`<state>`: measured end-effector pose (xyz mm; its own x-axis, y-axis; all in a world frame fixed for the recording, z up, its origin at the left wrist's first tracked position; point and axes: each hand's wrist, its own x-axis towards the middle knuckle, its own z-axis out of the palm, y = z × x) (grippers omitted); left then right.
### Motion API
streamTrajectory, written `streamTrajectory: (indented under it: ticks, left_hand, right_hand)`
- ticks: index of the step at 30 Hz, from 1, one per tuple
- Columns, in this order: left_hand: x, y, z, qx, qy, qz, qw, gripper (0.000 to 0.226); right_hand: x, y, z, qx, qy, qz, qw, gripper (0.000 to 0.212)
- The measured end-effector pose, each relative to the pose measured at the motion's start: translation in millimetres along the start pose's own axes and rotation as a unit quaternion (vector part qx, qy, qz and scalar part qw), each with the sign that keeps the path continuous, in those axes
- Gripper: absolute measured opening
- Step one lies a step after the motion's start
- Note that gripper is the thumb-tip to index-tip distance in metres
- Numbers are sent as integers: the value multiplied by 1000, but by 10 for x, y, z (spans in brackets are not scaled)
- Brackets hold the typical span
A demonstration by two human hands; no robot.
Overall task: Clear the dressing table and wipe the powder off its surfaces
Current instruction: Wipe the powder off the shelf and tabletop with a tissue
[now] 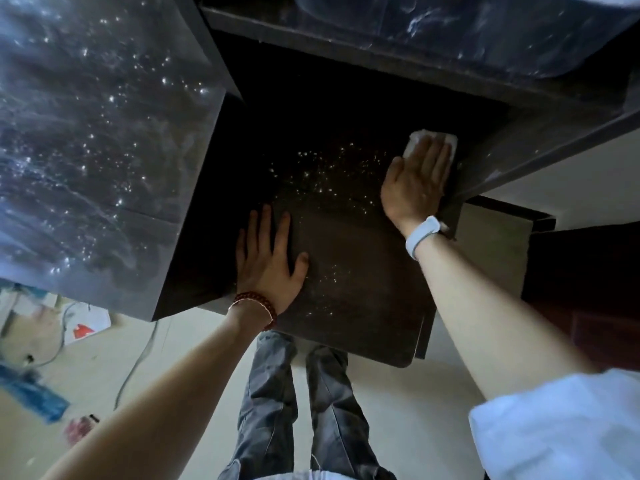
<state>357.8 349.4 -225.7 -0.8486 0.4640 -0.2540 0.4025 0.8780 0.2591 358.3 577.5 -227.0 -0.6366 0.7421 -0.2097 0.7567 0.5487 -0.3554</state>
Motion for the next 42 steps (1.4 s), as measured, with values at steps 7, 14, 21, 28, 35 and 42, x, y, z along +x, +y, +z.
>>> streamTrajectory:
  ticks: [7,14,21,28,35,42]
  left_hand:
    - [-11,-19,-17,0,2,8,1000,73]
    - [-9,-45,11,3,10,14,1000,72]
    - [-15,-49,-12,4,0,15,1000,73]
    - [-24,-58,-11,5,-9,10,1000,74]
    - [-27,-61,-28,4,-12,13,1000,74]
    - [-21,-70,4,7,-10,8,1000,74]
  right_hand:
    - [-813,109,68,-72,-126,-320,936,54]
    - [184,-249,20,-31,-25,-56,998,56]
    - [-512,-79,65,-71,-131,-388,910,52]
    - [205,-220,-52,-21,0,45,999,59]
    - [-39,-627,126,-37,-118,-282,951,53]
    - [212,-110,-250,-21,-38,0,999,56]
